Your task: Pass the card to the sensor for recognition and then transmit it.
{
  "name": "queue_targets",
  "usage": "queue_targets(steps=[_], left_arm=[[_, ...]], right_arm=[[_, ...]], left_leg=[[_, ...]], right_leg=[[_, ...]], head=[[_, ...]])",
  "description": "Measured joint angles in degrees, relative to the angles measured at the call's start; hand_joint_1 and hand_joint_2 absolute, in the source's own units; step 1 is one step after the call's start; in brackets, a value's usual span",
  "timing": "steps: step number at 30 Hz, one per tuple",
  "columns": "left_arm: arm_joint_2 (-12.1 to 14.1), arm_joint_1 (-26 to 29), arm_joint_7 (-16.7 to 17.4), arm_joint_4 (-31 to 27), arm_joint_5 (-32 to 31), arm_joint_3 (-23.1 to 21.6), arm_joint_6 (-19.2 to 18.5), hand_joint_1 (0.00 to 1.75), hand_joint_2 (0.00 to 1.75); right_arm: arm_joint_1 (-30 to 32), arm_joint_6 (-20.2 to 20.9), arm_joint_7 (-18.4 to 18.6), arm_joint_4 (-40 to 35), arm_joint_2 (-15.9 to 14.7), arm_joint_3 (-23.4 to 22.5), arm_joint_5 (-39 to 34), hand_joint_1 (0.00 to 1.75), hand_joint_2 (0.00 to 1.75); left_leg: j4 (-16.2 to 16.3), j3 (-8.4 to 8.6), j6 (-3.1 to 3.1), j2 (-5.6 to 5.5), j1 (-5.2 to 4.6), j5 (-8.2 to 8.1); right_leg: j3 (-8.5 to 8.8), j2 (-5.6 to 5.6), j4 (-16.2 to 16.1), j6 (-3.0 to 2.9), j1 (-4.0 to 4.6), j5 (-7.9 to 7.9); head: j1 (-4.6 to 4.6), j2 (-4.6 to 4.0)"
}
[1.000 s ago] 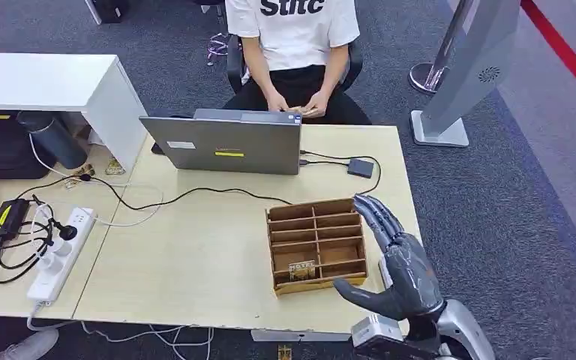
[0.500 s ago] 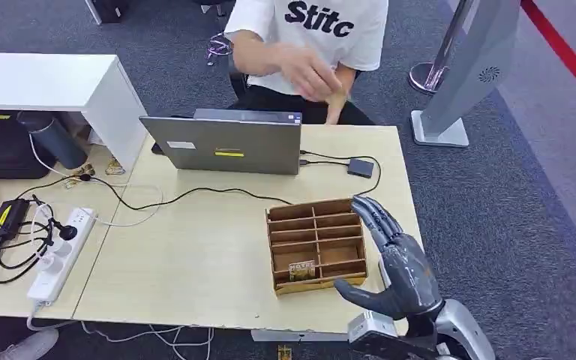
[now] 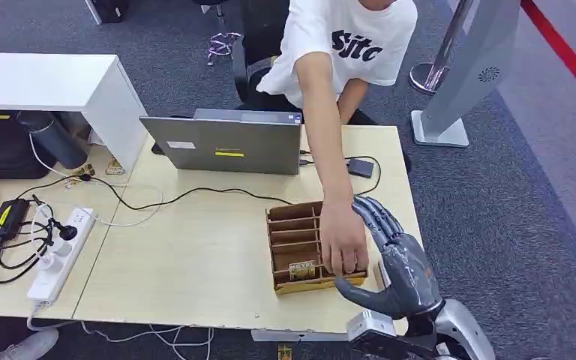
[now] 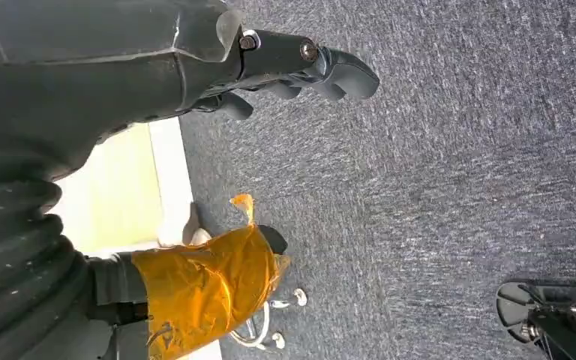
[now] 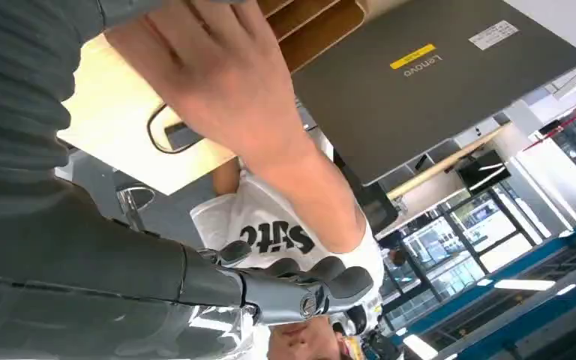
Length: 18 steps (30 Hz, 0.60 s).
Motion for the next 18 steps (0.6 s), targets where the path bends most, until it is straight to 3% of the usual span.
queue_targets(steps=[18], left_arm=[[0.0,-0.01,0.2,0.0,-0.35,0.11,-0.09,0.0,1.75]], right_arm=[[0.0,-0.18,0.02,0.0,0.07,0.0,0.39,0.0,1.75]], left_leg=[[0.0,0.0,0.0,0.0,0.0,0.0]], right_leg=[[0.0,0.0,0.0,0.0,0.0,0.0]], head=[[0.02,0.0]])
